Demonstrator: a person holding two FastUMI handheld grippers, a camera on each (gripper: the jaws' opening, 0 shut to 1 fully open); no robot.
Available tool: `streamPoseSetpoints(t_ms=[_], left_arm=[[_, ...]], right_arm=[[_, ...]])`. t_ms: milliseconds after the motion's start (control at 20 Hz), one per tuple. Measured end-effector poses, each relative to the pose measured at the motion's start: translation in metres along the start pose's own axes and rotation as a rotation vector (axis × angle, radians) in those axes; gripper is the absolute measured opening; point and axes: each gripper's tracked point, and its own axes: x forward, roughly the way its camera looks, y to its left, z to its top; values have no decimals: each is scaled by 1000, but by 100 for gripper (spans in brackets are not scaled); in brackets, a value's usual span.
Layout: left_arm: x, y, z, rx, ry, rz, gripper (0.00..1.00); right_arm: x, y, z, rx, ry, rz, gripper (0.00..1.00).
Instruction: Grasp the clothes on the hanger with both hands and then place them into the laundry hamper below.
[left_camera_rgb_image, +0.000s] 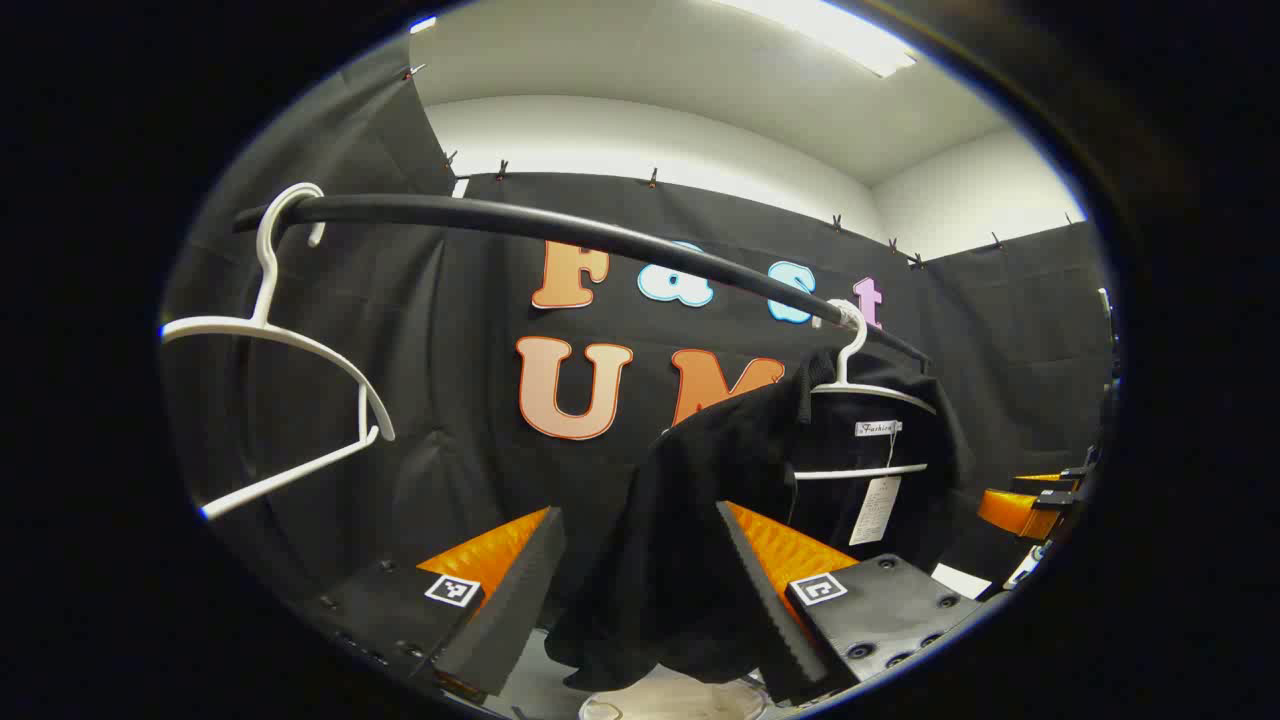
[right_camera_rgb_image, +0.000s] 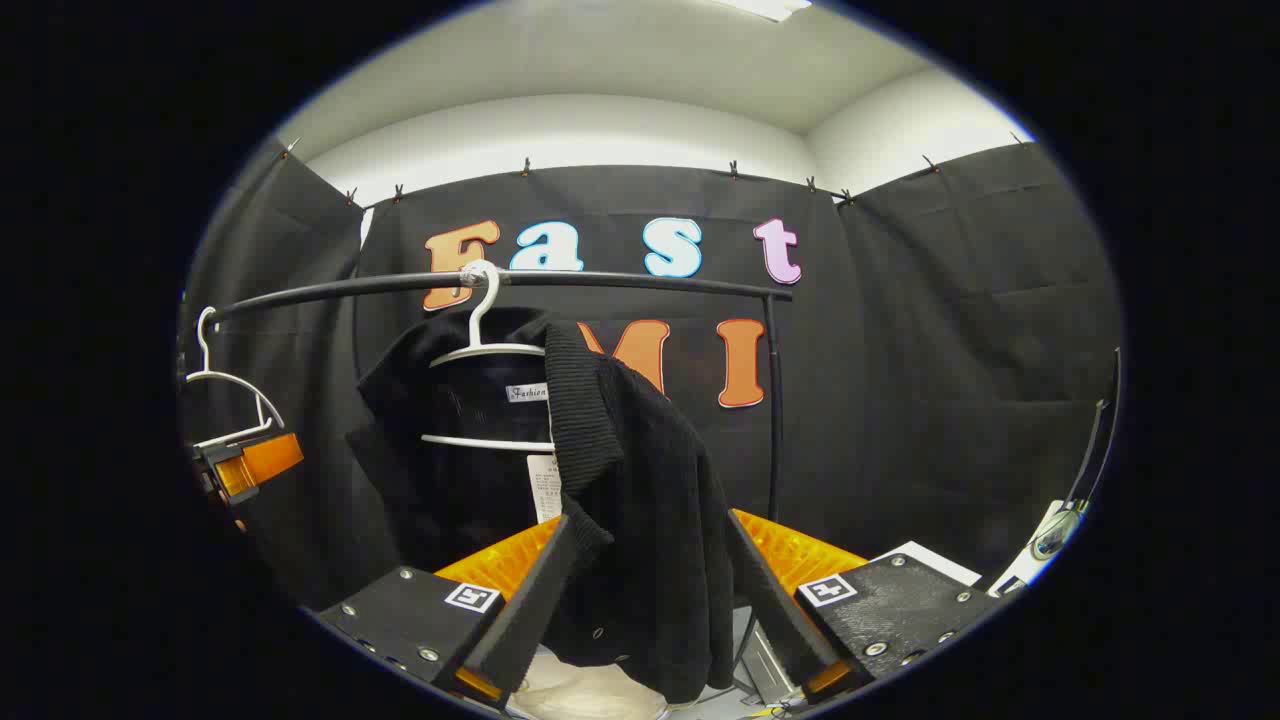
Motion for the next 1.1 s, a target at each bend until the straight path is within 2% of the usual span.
streamPoseSetpoints(t_ms=[50,100,150,400,450,650,700,800,900,1100], left_arm=[[0,1,0,5,0,3,93],[0,2,0,11,1,5,96],[-1,2,-2,17,5,7,93],[1,3,-5,36,11,10,93],[1,4,-5,34,13,11,93],[0,5,-6,22,14,16,93],[-1,5,-6,22,12,14,96],[-2,5,-5,25,11,11,96],[-3,4,-4,25,9,8,93],[-1,6,-6,25,14,11,94]], right_arm=[[1,0,1,-6,-3,0,99],[1,1,1,-13,-6,0,99],[3,1,1,-19,-10,0,99],[5,5,1,-57,-31,-1,99],[5,5,2,-66,-36,0,93],[0,5,7,-111,-55,-2,94],[-1,5,7,-121,-58,-2,88],[-2,8,6,-128,-56,3,88],[-2,10,5,-126,-51,10,99],[1,14,-3,-112,-31,19,99]])
